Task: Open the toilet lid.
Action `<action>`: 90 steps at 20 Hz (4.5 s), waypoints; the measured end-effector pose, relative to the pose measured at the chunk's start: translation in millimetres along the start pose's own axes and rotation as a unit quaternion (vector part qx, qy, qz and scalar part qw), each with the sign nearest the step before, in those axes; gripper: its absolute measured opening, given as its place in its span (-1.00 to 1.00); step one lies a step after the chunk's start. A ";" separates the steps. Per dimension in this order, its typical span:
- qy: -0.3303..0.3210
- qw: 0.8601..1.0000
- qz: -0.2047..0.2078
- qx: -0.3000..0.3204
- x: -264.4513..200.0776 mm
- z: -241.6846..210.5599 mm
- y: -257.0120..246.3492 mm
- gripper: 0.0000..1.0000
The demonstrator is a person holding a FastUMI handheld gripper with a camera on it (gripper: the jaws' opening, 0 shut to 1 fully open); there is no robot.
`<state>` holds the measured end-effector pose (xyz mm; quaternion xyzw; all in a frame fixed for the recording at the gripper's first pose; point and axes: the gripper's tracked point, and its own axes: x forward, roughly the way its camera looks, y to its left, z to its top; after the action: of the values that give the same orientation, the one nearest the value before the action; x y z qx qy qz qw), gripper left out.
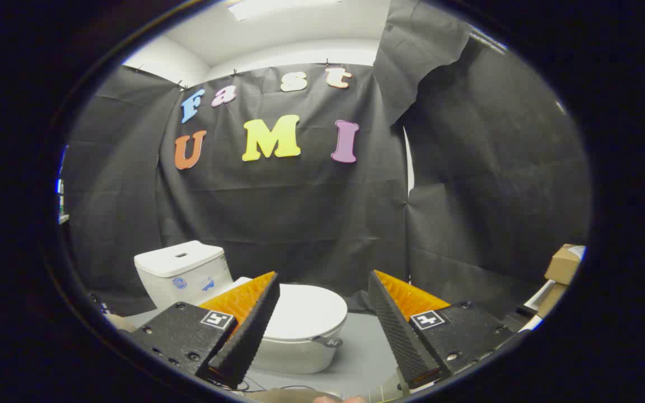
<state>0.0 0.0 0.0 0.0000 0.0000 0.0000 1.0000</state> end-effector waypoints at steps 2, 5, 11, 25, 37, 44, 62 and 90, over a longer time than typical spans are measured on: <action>0.000 1.000 0.000 0.000 -0.4 -0.9 -0.8 0.99; 0.002 1.000 0.000 0.000 -0.3 -1.0 -0.2 1.00; 0.002 1.000 -0.001 -0.002 0.2 -1.7 -0.7 0.99; 0.032 0.999 0.006 0.014 4.3 -21.7 6.0 0.99; 0.104 0.994 0.031 0.009 19.8 -69.0 35.2 0.99; 0.181 0.983 0.039 0.005 46.7 -94.4 33.7 1.00; 0.405 0.890 0.006 0.209 138.6 -209.4 -10.5 0.95; 0.429 0.828 0.021 0.361 166.8 -279.1 -22.4 0.20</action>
<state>166.8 -22.4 -279.1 0.3613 0.4287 0.0207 0.8278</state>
